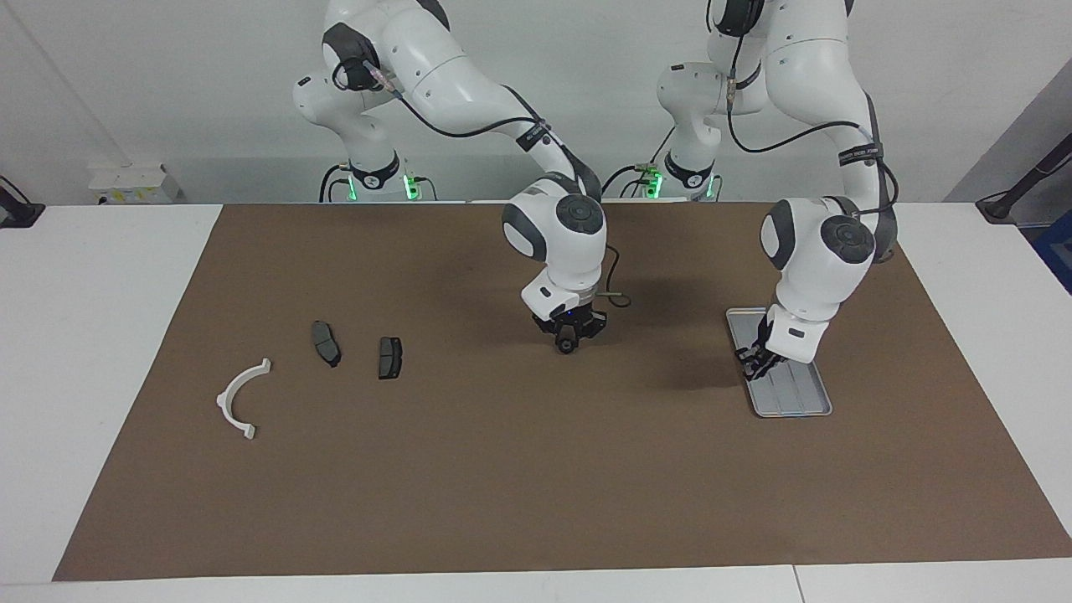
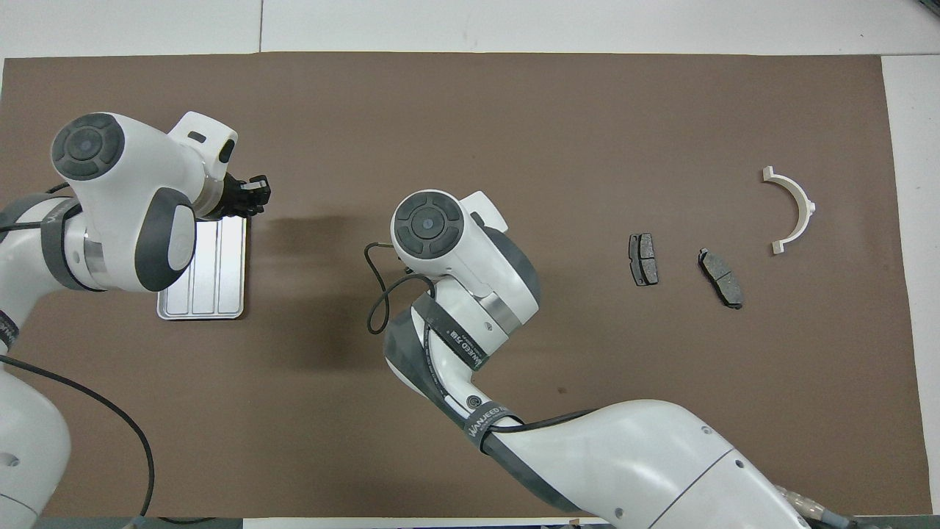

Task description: Place bearing gear from tray to pile

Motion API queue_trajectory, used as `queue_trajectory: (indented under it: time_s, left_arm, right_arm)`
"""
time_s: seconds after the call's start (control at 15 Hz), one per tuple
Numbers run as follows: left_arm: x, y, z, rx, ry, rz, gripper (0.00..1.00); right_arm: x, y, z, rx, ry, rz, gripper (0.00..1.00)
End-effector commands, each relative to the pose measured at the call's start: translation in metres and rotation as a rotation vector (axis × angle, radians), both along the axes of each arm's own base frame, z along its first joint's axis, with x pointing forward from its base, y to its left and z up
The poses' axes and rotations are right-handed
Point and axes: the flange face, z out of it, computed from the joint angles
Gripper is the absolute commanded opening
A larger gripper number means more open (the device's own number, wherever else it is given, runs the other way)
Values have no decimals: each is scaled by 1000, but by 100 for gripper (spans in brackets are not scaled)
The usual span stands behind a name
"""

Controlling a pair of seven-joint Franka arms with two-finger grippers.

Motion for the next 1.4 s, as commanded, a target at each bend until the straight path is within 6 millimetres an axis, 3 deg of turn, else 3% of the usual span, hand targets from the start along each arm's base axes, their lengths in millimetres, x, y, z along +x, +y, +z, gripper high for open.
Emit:
queue_trajectory:
  time_s: [0.0,0.2,0.4,0.6,0.74,0.87,0.94,1.0,1.07,1.34]
  left_arm:
    - [-10,-49,14,-14,5,68,0]
    - [-31,-133,24,-38,-5,160,0]
    - [-61,-210,33,-64,-11,222,0]
    - [-95,-284,6,-60,10,221,0]
    - [-97,-312,-17,-49,21,234,0]
    - [-95,-325,-15,-53,23,234,0]
    - [-91,-332,-26,-27,44,244,0]
    - [-82,-351,-42,15,72,252,0]
    - [-70,-350,-39,20,72,267,0]
    - [-66,-349,-41,-15,42,318,0]
  right_arm:
    - [27,-60,67,15,-6,45,0]
    - [45,-131,116,0,-3,146,0]
    - [67,-237,142,-14,28,285,0]
    - [76,-333,134,-13,79,428,0]
    - [68,-387,116,-5,109,495,0]
    - [52,-413,98,-4,109,534,0]
    - [44,-417,86,-8,97,540,0]
    - [36,-419,74,-10,90,543,0]
    - [31,-422,63,-10,84,550,0]
    - [23,-443,33,-12,61,548,0]
